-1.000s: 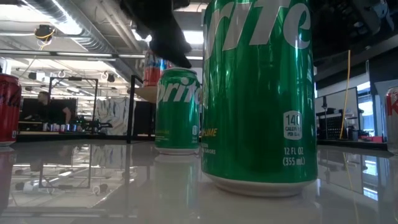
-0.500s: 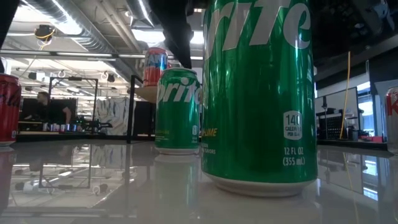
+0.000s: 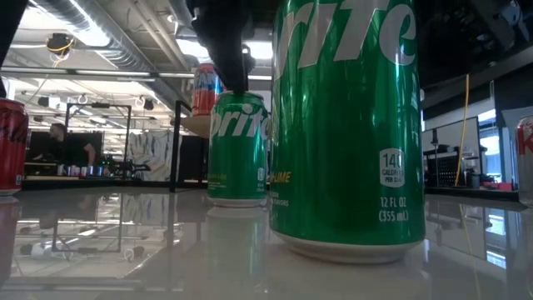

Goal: Place canned beverage on shelf
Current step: Put the top green soda can on the shelf

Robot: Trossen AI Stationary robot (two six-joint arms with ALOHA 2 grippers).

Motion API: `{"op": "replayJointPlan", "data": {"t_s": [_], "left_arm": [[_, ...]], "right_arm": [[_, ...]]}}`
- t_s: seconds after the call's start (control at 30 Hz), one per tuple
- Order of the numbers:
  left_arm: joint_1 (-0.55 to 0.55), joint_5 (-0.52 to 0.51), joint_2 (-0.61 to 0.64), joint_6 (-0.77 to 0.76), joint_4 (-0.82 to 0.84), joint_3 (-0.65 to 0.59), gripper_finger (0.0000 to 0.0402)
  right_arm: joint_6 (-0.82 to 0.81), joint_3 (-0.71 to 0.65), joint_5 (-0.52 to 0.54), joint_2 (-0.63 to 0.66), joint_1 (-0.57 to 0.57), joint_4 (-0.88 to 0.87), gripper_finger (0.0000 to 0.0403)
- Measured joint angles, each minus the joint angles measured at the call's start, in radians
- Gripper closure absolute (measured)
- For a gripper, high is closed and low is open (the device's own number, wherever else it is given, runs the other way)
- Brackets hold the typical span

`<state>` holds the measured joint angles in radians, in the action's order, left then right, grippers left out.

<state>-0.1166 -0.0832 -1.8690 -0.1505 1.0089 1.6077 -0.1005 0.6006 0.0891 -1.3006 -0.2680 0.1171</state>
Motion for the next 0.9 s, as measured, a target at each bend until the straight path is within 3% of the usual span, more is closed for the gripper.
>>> {"op": "replayJointPlan", "data": {"t_s": [0.57,0.9], "left_arm": [[-0.011,0.035,0.0,0.025,-0.131,-0.113,0.0018],[-0.011,0.019,0.0,0.028,-0.131,-0.113,0.0106]], "right_arm": [[0.0,0.0,0.024,0.0,0.0,0.003,0.0033],[0.0,0.0,0.024,0.0,0.0,0.002,0.0033]]}}
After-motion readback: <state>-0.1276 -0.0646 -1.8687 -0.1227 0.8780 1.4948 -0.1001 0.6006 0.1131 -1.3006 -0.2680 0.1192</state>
